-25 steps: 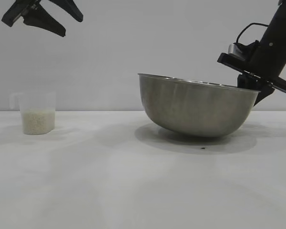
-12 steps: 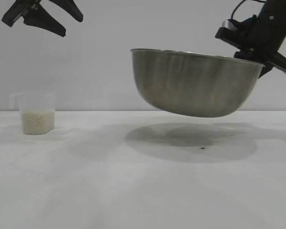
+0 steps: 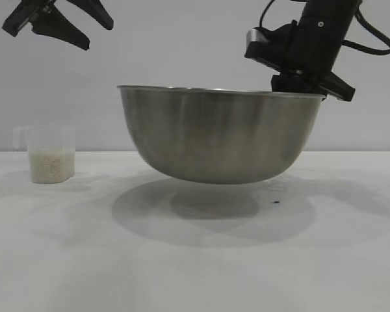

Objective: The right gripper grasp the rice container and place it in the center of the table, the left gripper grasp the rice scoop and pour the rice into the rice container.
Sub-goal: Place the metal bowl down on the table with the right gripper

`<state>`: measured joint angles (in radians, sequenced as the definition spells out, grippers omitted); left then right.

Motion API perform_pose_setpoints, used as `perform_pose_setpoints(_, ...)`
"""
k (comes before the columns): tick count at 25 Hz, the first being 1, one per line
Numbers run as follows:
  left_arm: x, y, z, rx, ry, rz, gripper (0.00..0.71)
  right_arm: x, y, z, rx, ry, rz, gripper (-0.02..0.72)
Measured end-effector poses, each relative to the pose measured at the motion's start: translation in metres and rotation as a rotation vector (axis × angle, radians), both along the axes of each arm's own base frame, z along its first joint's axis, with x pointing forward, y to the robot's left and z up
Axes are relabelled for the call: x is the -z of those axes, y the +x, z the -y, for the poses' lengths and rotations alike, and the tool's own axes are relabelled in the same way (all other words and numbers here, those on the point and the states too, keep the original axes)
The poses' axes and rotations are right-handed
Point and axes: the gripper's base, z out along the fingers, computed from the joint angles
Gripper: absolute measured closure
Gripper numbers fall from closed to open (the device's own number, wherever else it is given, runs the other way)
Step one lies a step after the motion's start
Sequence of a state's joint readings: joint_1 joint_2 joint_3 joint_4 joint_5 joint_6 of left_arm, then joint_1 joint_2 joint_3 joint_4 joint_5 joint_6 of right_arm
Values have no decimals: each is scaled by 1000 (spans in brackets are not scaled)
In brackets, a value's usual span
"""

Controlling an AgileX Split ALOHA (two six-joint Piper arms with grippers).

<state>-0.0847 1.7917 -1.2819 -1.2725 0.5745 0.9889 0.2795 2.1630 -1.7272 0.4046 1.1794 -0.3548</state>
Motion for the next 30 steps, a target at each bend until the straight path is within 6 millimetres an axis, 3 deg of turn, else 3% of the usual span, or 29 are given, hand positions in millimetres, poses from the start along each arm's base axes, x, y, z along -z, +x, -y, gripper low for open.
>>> perform_pose_setpoints(13, 0, 0, 0, 0, 0, 0, 383, 19, 2, -4, -12, -26, -16, 703)
perform_pose_setpoints(30, 0, 0, 0, 0, 0, 0, 383, 27, 7, -6, 8, -17, 3, 703)
